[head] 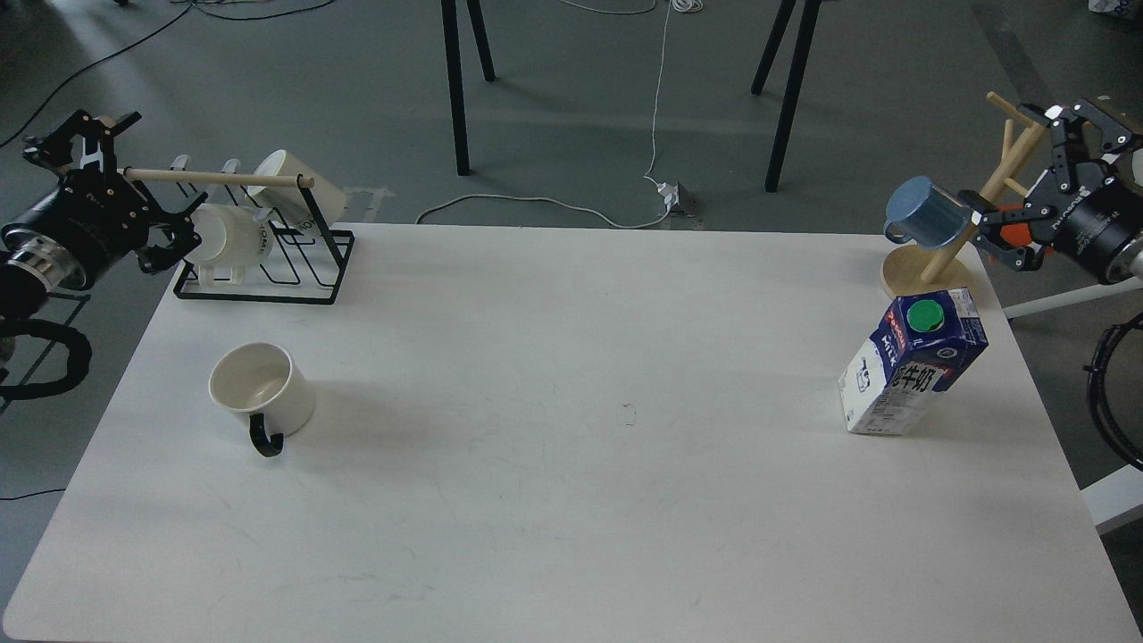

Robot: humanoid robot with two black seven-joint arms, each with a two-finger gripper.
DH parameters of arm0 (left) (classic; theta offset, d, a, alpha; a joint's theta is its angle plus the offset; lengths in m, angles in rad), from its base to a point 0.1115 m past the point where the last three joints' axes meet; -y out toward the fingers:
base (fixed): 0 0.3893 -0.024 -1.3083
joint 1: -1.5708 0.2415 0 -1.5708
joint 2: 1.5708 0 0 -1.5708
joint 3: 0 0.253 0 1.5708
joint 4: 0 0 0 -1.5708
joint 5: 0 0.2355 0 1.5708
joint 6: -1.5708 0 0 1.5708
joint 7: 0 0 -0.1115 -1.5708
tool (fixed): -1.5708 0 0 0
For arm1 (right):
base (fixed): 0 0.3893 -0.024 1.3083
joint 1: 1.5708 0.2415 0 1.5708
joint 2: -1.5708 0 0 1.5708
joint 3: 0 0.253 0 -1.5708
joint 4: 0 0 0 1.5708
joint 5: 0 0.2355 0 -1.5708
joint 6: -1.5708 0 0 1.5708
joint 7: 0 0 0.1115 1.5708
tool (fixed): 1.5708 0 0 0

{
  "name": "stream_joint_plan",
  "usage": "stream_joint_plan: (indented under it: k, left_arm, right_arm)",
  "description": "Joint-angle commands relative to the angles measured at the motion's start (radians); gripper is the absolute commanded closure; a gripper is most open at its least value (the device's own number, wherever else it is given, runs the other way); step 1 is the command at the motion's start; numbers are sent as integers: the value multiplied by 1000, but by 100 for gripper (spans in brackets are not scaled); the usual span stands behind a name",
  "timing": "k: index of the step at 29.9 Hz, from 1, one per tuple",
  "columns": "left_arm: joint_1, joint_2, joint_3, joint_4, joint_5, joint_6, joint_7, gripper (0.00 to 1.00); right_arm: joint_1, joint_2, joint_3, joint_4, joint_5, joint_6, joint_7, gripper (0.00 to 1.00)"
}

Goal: Place cup and milk with both arms

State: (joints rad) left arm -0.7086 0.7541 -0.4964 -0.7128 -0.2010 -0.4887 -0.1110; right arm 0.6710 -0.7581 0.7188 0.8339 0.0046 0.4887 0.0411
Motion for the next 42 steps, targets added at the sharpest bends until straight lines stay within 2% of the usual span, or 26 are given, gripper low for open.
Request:
stream_joint_plan:
  k: [1, 5, 7, 11, 18, 26, 30, 37, 40, 42]
  left_arm:
    - [-3, 2, 1, -2, 0, 0, 1, 0]
    - [-11, 5, 9, -4, 3, 0, 8, 0]
    - [-25, 5, -4, 6, 0, 0, -4, 0]
    - [-84, 5, -5, 30, 2, 0, 10, 0]
    - [-233, 7, -5, 90, 9, 0, 8, 0]
    - [-256, -4, -4, 118, 11, 0, -3, 0]
    - [-258, -1, 4, 144, 73, 0, 16, 0]
    - [-321, 36, 4, 373, 441, 0, 8, 0]
    - [-338, 100, 2, 475, 474, 0, -13, 0]
    - [-339, 122, 4, 487, 473, 0, -27, 0]
  right_arm:
    - [-2, -1, -2, -4, 0, 0, 0, 1]
    - [-7, 0, -5, 1, 0, 0, 0, 1]
    - [-8, 0, -2, -1, 0, 0, 0, 1]
    - [-8, 5, 2, -1, 0, 0, 0, 1]
    - [-8, 8, 5, -2, 0, 0, 2, 1]
    - [-10, 8, 13, -1, 3, 0, 5, 1]
    - [-10, 8, 14, -1, 3, 0, 6, 1]
    - [-8, -3, 14, -2, 2, 0, 5, 1]
    - [-8, -6, 14, -7, 2, 0, 6, 1]
    - [-10, -6, 13, -10, 2, 0, 6, 1]
